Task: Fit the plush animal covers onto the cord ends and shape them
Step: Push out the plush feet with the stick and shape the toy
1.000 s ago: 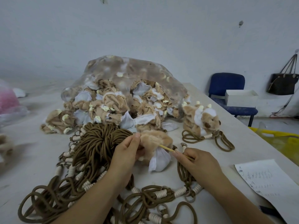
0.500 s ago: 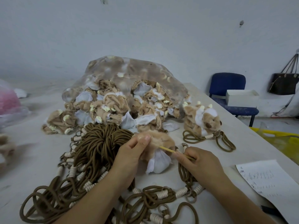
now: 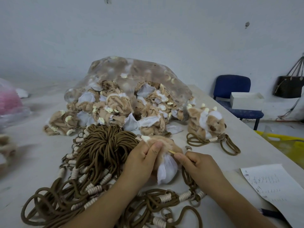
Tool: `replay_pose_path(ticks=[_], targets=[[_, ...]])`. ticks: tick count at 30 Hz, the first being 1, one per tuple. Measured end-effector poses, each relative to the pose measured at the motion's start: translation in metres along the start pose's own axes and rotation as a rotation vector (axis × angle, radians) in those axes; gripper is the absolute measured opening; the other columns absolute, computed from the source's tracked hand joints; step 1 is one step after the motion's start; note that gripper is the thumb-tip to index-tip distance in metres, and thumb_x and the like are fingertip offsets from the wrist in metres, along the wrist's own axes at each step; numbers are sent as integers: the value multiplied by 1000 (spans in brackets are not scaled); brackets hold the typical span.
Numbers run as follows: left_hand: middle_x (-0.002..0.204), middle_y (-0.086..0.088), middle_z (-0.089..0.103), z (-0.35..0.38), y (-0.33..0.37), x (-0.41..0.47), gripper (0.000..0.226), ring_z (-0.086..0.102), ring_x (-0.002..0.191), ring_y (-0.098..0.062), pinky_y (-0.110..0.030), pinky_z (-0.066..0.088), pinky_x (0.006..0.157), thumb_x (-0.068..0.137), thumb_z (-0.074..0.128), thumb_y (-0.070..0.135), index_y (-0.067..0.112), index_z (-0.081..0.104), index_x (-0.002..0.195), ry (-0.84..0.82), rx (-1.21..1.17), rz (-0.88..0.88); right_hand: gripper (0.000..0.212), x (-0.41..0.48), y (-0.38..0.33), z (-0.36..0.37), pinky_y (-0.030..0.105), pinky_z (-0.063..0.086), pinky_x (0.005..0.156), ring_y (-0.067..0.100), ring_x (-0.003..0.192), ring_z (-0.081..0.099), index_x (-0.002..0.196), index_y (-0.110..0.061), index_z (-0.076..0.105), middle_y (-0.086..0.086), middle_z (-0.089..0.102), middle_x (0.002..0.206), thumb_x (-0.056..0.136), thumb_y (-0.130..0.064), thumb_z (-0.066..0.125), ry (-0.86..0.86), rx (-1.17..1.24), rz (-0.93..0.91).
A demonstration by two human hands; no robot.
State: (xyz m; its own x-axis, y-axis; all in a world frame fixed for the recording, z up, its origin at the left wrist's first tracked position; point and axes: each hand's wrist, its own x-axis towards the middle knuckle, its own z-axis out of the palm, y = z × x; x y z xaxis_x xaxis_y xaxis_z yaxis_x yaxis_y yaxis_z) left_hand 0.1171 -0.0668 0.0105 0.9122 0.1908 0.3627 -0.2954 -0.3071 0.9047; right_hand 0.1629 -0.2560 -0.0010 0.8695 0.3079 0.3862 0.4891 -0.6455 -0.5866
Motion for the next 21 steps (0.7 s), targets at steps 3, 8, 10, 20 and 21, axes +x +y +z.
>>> replay_pose_path(ticks=[3,8,10,20,21], targets=[[86,14,68,0,0,-1,23,62,85,6,-6,43,71,80,47,57,49,69,77,43,-73,-35,60,0,1,-3,27,37,51,10,50,45,61,-21,43,-3,48,53,72,-79,33,2,-22,6],[85,1,65,-3,-2,0,27,61,78,1,-8,43,66,86,46,51,36,68,82,133,-71,14,66,0,3,-9,28,33,49,9,47,39,54,-17,33,-3,40,48,72,-79,34,2,-59,41],[90,6,64,-3,-3,1,30,61,85,2,-6,41,71,90,47,50,31,69,88,139,-28,65,65,0,1,-8,30,36,50,9,46,40,54,-17,34,-3,40,47,72,-80,33,-6,-54,63],[59,15,66,-2,-6,0,39,61,60,5,-8,44,58,79,45,66,39,71,68,-48,-119,-54,61,-1,-5,-10,21,31,47,6,46,35,54,-20,35,-6,36,47,73,-77,41,-29,92,-9],[65,8,69,-1,-9,1,46,65,66,0,-12,48,62,78,44,68,33,73,74,-59,-159,-81,61,-1,-5,-8,21,31,47,5,46,36,55,-20,37,-6,36,47,72,-78,41,-35,93,2]])
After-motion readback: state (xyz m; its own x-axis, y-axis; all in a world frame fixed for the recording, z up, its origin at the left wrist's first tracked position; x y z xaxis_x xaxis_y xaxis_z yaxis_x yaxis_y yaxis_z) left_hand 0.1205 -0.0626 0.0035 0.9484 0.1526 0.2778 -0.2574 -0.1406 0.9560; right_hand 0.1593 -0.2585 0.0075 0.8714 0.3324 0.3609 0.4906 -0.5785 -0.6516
